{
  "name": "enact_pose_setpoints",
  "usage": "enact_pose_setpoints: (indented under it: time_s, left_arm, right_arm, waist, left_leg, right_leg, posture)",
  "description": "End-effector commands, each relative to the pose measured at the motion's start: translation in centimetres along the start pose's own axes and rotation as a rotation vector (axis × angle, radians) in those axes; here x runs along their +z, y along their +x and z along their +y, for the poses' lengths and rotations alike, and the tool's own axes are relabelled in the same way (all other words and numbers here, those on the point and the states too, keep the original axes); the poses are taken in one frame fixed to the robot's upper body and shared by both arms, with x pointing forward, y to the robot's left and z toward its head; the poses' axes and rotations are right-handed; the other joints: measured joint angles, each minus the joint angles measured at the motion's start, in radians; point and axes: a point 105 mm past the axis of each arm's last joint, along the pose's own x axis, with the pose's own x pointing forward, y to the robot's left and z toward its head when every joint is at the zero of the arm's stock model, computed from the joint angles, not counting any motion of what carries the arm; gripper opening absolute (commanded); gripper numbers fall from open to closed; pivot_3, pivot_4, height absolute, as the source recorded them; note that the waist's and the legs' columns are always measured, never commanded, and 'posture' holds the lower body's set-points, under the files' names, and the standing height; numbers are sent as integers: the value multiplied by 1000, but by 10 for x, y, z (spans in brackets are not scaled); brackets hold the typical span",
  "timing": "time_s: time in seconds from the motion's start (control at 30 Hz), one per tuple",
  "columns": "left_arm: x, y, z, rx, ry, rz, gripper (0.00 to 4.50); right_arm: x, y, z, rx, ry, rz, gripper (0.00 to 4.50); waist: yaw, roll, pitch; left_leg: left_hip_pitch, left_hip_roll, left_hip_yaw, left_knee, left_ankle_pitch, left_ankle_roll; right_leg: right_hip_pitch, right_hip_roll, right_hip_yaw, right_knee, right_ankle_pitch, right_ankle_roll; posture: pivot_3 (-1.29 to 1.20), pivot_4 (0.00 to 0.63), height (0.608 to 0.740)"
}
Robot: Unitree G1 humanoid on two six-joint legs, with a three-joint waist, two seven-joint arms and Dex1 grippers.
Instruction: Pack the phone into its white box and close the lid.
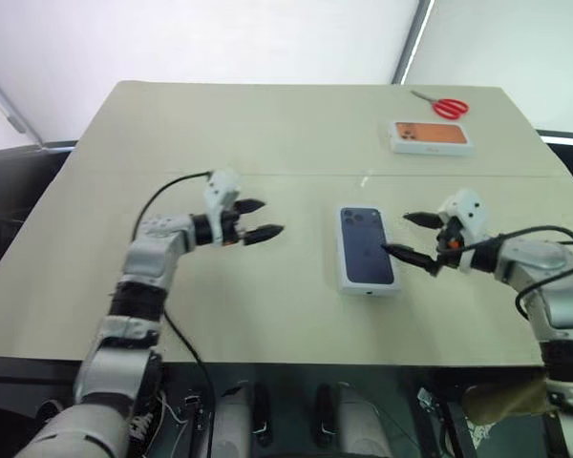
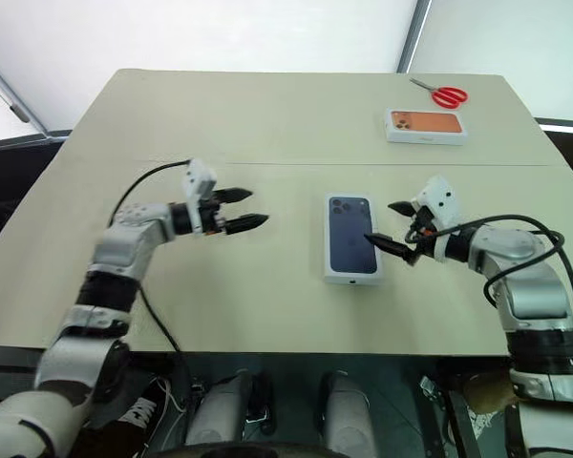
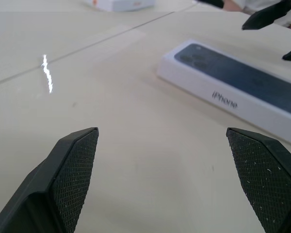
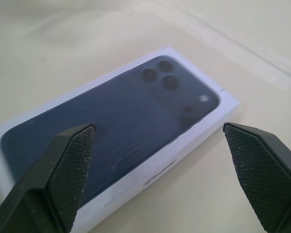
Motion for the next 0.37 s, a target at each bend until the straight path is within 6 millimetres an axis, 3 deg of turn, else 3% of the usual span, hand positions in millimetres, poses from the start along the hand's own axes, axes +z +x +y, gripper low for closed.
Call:
enact_pose_setpoints:
  time_s: [0.03, 0.37]
  left_arm:
    - [17, -28, -4, 17, 57, -51, 4429]
    - [-8, -83, -6, 157, 32, 23, 4429]
  right_arm:
    - [17, -22, -5, -23, -97, -52, 4459]
    - [-2, -48, -22, -108, -157, -6, 4459]
  waist:
    - [5, 0, 0]
    - [3, 0, 0]
  left_leg:
    - [0, 0, 0, 0, 0, 0]
    - [0, -1, -1, 0, -1, 0]
  right_leg:
    - [0, 0, 0, 0, 0, 0]
    - [0, -2, 0, -1, 0, 0]
  posture:
    - [0, 150, 738]
    - [0, 150, 738]
